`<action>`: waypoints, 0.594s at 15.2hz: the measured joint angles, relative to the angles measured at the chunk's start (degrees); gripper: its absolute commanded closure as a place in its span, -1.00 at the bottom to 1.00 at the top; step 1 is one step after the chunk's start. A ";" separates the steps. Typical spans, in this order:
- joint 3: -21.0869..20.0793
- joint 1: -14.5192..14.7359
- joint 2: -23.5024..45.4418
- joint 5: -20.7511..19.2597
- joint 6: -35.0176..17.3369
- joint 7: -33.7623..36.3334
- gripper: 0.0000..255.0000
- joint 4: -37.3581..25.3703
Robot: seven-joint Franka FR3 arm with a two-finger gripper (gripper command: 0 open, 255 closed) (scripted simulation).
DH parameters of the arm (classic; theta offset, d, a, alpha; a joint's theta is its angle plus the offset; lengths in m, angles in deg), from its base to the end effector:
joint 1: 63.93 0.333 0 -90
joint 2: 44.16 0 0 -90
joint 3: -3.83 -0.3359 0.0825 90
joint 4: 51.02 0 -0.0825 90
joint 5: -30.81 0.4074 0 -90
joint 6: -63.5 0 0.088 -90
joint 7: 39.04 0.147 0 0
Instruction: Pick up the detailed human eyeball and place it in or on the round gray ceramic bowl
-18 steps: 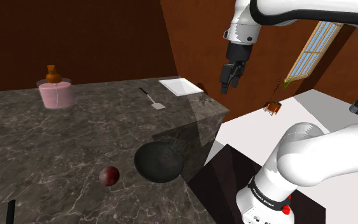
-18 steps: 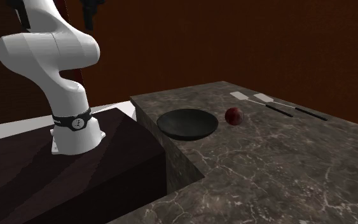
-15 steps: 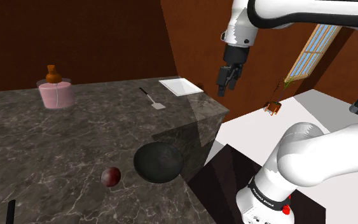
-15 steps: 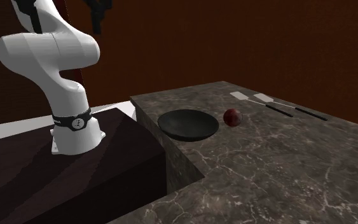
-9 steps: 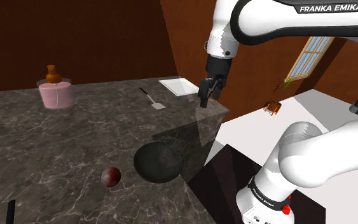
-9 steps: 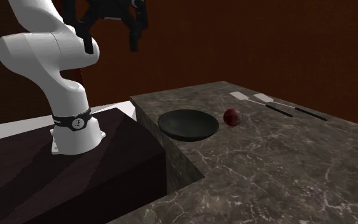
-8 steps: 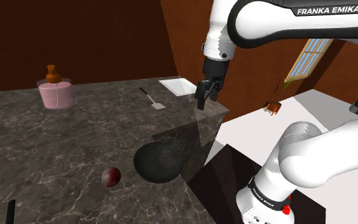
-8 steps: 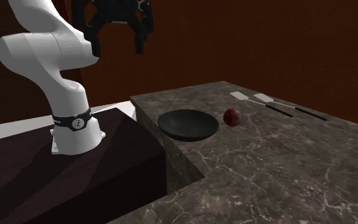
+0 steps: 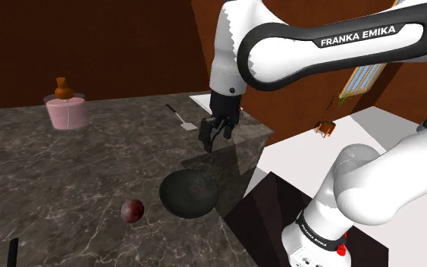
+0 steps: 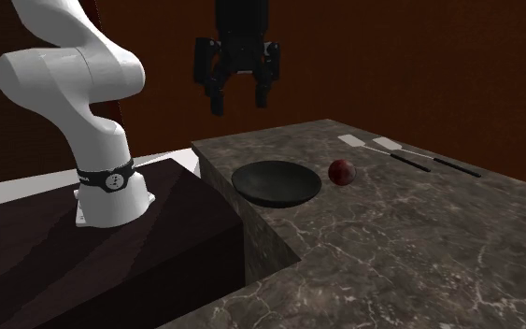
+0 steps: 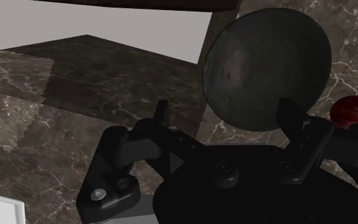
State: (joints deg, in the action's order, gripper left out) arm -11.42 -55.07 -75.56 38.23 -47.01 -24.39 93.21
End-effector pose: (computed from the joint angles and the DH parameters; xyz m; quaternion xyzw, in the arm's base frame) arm 0.3488 0.1690 0.4222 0.9989 0.0375 -0.0223 0.0165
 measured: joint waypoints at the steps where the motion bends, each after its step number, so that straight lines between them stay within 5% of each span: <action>1: -1.00 0.31 1.12 0.25 -1.20 1.03 -1.00 -0.22; 9: -9.87 1.52 15.18 -1.24 -11.82 11.35 -1.00 -5.54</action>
State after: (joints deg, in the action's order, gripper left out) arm -21.30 -53.55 -60.38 36.98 -58.83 -13.04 87.67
